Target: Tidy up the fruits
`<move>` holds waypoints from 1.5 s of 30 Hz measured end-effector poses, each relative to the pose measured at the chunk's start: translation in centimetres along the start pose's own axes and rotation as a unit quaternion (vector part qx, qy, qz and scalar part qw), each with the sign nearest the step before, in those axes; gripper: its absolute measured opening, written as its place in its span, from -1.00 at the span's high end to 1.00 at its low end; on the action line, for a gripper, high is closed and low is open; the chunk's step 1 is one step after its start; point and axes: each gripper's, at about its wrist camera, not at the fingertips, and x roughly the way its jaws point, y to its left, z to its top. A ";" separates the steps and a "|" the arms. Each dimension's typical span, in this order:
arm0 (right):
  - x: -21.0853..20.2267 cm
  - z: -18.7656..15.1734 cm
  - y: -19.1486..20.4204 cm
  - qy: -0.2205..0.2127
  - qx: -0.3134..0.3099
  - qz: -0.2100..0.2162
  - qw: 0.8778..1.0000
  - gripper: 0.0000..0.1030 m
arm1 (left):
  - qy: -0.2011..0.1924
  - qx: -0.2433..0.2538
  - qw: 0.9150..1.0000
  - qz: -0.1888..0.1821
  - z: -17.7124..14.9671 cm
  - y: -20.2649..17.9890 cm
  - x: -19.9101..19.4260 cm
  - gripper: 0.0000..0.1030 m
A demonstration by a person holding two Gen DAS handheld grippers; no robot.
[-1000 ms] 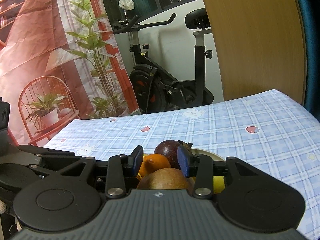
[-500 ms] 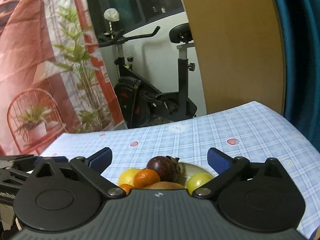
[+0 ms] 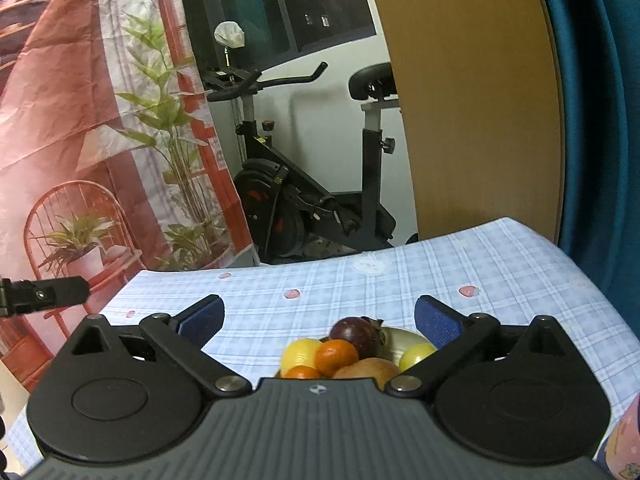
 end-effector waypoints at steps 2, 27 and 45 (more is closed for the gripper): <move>-0.8 0.4 0.7 -0.004 -0.005 0.001 1.000 -1.00 | -0.017 0.015 0.999 0.025 0.3 -0.2 -1.5 -0.88; -6.2 2.4 5.2 -0.026 -0.048 0.013 0.998 -1.00 | -0.032 0.007 0.999 0.039 2.0 0.8 -6.7 -0.92; -6.5 2.4 5.2 -0.026 -0.048 0.013 0.998 -1.00 | -0.035 0.012 0.998 0.042 2.0 0.7 -7.2 -0.92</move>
